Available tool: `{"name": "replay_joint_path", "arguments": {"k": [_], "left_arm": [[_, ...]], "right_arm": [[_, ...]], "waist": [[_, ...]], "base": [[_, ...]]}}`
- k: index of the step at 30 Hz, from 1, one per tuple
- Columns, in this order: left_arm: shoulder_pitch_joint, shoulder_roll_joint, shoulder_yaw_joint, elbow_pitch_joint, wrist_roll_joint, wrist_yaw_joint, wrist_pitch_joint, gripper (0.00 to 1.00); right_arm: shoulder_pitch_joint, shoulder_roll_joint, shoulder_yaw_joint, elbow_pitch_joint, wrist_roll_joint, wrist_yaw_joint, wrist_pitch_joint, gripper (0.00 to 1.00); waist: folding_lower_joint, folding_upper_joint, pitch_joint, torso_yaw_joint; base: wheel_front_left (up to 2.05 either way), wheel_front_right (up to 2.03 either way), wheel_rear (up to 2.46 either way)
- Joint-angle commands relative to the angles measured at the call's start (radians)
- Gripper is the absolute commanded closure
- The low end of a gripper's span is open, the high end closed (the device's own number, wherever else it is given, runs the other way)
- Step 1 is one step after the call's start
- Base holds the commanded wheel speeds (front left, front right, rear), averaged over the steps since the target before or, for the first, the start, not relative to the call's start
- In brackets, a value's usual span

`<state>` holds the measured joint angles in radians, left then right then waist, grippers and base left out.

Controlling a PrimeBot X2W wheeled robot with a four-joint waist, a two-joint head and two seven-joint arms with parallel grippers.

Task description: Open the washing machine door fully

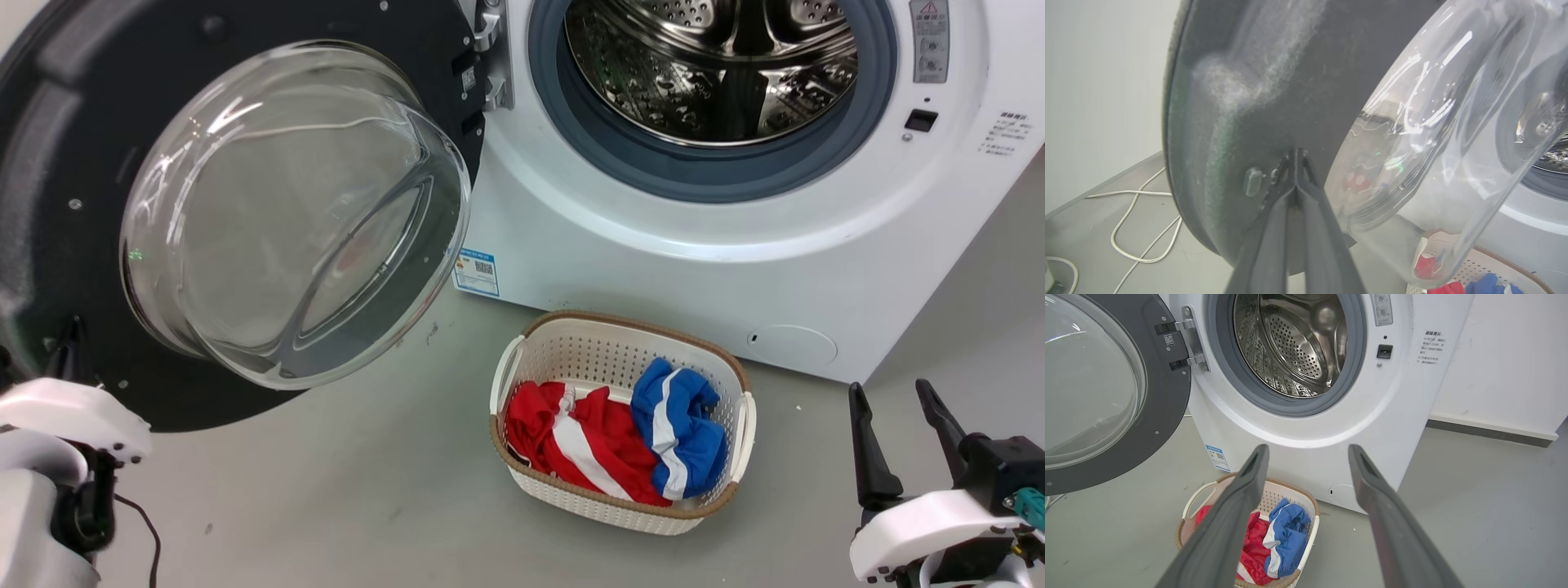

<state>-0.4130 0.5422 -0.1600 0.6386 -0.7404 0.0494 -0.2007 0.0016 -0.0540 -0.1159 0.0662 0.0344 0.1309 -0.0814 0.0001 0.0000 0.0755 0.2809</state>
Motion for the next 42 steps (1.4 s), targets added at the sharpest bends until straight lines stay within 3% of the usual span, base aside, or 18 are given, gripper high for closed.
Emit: {"name": "replay_joint_path", "arguments": {"k": [1,6,12,17,22,34,42], "left_arm": [[0.022,-0.004,-0.003,-0.01,0.007,0.006,-0.011,1.0],[0.094,-0.016,-0.02,-0.096,0.038,0.033,-0.035,1.0],[0.218,-0.021,-0.06,-0.302,0.11,0.102,-0.048,1.0],[0.327,-0.052,-0.102,-0.489,0.14,0.167,-0.038,1.0],[0.408,-0.092,-0.156,-0.612,0.159,0.205,-0.023,1.0],[0.399,-0.192,-0.269,-0.59,0.171,0.166,-0.033,1.0],[0.355,-0.21,-0.275,-0.509,0.189,0.154,-0.048,1.0]], "right_arm": [[0.009,0.0,0.0,0.004,0.006,0.0,-0.006,0.0],[0.036,0.003,0.0,0.02,0.013,0.0,-0.014,0.0],[0.053,0.004,0.014,0.023,0.019,0.0,-0.015,0.0],[0.064,0.004,0.033,0.033,0.027,0.0,-0.018,0.0],[0.063,0.005,0.048,0.035,0.023,0.0,-0.017,0.0],[0.066,0.005,0.074,0.02,0.002,0.0,0.0,0.0],[0.071,0.005,0.082,0.01,-0.005,0.0,0.008,0.0]], "waist": [[-0.0001,0.0,-0.013,0.001],[-0.0001,0.0,-0.059,0.008],[-0.0001,0.0,-0.094,0.003],[-0.0001,0.0,-0.122,-0.017],[-0.0001,0.0,-0.145,-0.061],[-0.0001,0.0,-0.151,-0.233],[-0.0001,0.0,-0.14,-0.336]], "base": [[0.0,0.0,0.0],[0.0,0.0,0.0],[0.0,0.0,0.0],[0.0,0.0,0.0],[0.0,0.0,0.0],[0.0,0.0,0.0],[0.0,0.0,0.0]]}}
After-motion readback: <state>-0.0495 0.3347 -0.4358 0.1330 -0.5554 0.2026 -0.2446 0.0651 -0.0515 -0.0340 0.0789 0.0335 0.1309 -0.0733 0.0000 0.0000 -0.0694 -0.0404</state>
